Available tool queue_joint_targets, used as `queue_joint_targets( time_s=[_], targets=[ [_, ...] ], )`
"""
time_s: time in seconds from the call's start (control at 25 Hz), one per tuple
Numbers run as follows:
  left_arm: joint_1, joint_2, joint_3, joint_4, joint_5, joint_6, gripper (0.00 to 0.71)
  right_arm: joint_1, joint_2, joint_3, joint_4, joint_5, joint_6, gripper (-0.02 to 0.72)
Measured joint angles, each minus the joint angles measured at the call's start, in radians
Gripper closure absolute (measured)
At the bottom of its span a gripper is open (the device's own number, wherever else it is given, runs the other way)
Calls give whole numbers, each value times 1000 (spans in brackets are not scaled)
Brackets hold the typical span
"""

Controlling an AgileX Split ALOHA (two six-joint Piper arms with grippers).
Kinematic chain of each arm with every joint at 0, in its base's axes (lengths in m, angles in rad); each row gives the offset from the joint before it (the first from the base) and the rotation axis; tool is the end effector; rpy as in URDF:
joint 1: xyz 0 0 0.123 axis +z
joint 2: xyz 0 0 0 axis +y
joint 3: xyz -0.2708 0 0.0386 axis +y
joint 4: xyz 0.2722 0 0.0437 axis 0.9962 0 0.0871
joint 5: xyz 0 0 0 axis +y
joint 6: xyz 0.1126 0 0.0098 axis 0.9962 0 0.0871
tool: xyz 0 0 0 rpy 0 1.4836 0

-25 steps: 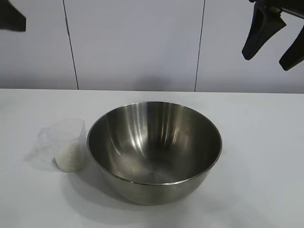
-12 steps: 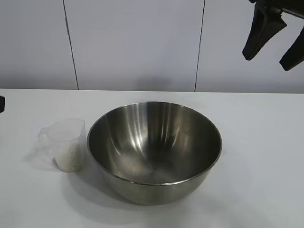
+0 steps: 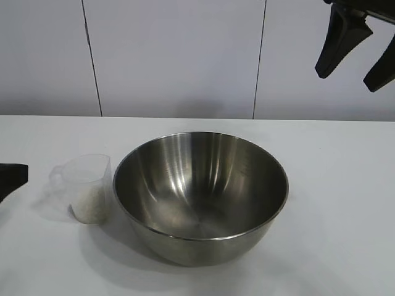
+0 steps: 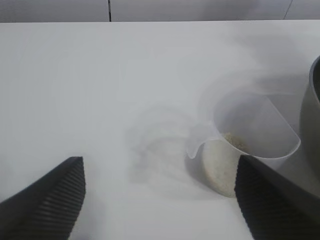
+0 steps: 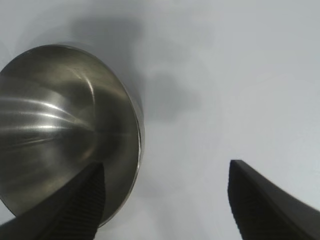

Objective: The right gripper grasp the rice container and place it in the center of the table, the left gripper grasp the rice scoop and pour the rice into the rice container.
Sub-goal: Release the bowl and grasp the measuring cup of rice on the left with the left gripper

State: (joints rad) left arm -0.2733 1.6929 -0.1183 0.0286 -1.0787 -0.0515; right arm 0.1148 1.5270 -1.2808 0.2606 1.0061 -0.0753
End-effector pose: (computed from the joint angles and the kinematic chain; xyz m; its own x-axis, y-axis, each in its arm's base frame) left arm 0.2088 -0.0615 0.0698 -0.3936 0.0709 -0.9165 0.2773 0.9597 -0.0449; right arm 0.3413 0.0641 0.2706 -0.9178 -0.0406 -0.3949 -0.1396 0.9642 0.2253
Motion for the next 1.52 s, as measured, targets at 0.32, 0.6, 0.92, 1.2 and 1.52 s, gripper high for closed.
queue_joint_targets(
  time_s=[0.32, 0.6, 0.92, 1.2, 1.52],
  targets=[
    [0, 271, 0, 28, -60, -24, 116, 0, 0, 0, -1, 0, 0, 220],
    [0, 301, -36, 28, -74, -22, 116, 0, 0, 0, -3, -2, 0, 220],
    [0, 305, -109, -17, -73, -21, 116, 0, 0, 0, -3, -2, 0, 220],
    [0, 305, -153, -42, -73, -21, 116, 0, 0, 0, -3, -2, 0, 220],
    [0, 396, -174, -42, -78, -18, 116, 0, 0, 0, -3, -3, 0, 220]
  ],
)
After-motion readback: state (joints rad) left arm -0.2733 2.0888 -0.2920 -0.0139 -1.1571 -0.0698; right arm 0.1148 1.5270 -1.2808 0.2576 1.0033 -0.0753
